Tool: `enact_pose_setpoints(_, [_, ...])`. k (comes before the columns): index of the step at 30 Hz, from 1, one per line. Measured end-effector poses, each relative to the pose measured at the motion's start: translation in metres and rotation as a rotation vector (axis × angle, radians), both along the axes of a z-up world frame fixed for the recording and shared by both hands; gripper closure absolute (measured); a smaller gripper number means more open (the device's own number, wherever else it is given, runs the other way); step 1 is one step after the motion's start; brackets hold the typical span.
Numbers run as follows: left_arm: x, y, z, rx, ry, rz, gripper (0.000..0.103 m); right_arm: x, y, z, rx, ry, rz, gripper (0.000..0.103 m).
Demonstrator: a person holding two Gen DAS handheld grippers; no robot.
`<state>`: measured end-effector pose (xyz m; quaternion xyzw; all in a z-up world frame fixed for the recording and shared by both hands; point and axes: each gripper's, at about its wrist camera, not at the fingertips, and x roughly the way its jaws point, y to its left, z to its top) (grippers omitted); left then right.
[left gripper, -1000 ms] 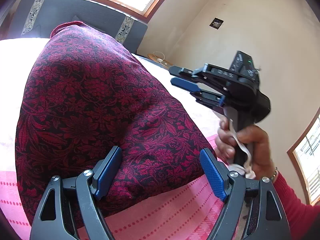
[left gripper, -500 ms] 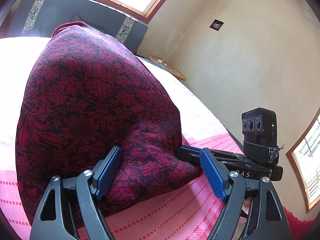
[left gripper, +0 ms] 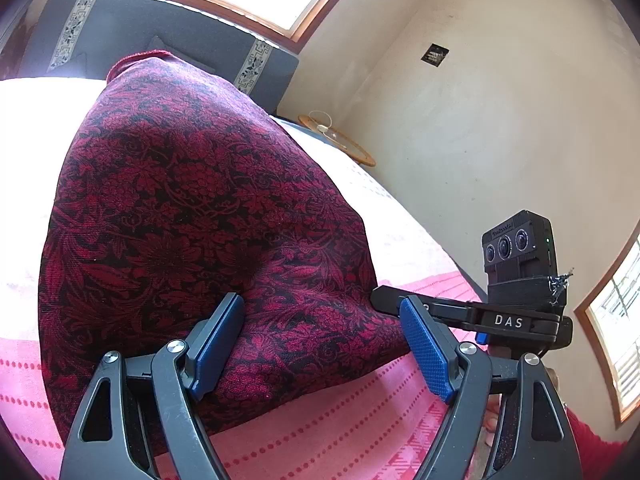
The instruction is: Fold small clothes
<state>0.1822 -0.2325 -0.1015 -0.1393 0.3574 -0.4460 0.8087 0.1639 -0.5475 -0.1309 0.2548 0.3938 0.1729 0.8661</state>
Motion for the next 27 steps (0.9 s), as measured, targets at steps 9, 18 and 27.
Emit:
enact_pose_setpoints(9, [-0.018, 0.028, 0.017, -0.045, -0.048, 0.061, 0.023, 0.022, 0.025, 0.007, -0.116, -0.028, 0.021, 0.098])
enact_pose_setpoints(18, [-0.012, 0.04, 0.016, 0.018, -0.052, 0.091, 0.022, 0.012, 0.003, 0.0, -0.073, -0.039, -0.005, 0.092])
enact_pose_setpoints(27, [-0.017, 0.041, 0.026, 0.107, -0.129, 0.127, 0.022, 0.011, 0.01, 0.011, -0.099, -0.056, -0.013, 0.037])
